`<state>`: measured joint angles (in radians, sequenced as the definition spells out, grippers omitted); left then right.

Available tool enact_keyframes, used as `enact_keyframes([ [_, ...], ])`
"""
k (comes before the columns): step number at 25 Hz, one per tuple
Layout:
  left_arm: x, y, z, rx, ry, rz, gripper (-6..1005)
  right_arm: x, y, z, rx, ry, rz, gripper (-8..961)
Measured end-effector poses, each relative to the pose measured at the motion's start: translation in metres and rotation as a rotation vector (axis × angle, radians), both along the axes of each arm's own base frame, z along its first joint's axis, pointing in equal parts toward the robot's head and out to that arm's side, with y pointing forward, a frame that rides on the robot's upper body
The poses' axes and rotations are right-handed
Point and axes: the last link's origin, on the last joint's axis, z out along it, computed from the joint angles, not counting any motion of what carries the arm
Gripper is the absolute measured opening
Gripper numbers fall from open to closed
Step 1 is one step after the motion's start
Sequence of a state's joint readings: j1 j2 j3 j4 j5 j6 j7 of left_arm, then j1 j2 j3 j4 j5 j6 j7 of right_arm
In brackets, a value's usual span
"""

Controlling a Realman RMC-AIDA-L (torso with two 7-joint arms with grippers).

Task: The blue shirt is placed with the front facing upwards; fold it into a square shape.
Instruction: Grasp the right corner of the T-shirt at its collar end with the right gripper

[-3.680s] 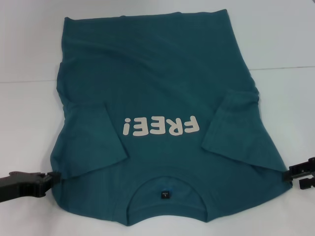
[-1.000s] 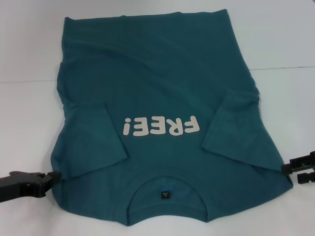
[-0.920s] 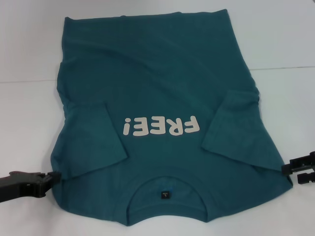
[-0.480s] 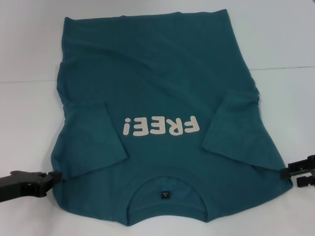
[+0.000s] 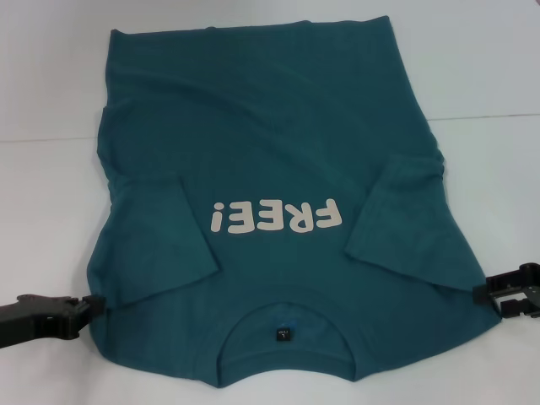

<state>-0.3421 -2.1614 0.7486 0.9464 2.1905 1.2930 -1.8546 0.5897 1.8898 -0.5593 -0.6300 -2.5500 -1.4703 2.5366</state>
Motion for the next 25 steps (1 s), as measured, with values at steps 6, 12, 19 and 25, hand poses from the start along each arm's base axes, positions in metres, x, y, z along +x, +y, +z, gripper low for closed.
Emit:
enact_keyframes([
  [6,-0.0005,-0.0003,0.0001,0.001,0.001,0.002,3,-0.0008,0.0000,-0.0011,0.004,0.013,-0.002,617],
  [12,0.0001,0.0002,0.0000,0.001,0.000,0.000,2,-0.0001,-0.0010,-0.0026,-0.009,0.004,-0.001,559],
  [19,0.0004,0.0006,0.0001,0.001,0.001,-0.001,2,0.0007,-0.0016,-0.0021,-0.013,-0.002,0.004,524],
  [25,0.0007,0.0004,0.0001,-0.001,0.000,-0.003,2,0.0016,-0.0024,0.0035,-0.018,-0.007,0.007,402],
])
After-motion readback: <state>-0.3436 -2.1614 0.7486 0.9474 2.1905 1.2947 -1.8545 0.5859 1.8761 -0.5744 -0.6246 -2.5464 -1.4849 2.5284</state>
